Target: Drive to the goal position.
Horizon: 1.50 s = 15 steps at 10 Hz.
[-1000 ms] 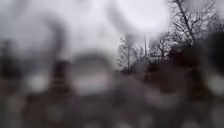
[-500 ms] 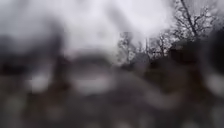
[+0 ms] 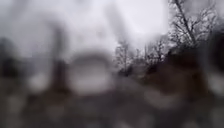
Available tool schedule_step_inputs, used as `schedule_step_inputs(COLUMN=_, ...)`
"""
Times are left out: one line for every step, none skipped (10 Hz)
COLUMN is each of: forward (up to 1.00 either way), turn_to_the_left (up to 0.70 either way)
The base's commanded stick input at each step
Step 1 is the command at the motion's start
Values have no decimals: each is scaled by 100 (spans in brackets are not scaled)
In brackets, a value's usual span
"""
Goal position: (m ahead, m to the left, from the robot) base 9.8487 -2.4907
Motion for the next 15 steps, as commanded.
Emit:
schedule_step_inputs(forward=85, turn_to_the_left=0)
schedule_step_inputs(forward=85, turn_to_the_left=0)
schedule_step_inputs(forward=85, turn_to_the_left=0)
schedule_step_inputs(forward=85, turn_to_the_left=0)
schedule_step_inputs(forward=85, turn_to_the_left=0)
schedule_step_inputs(forward=85, turn_to_the_left=0)
schedule_step_inputs(forward=85, turn_to_the_left=0)
schedule_step_inputs(forward=85, turn_to_the_left=0)
schedule_step_inputs(forward=85, turn_to_the_left=0)
schedule_step_inputs(forward=85, turn_to_the_left=0)
schedule_step_inputs(forward=85, turn_to_the_left=0)
schedule_step_inputs(forward=85, turn_to_the_left=0)
schedule_step_inputs(forward=85, turn_to_the_left=0)
schedule_step_inputs(forward=85, turn_to_the_left=0)
schedule_step_inputs(forward=85, turn_to_the_left=0)
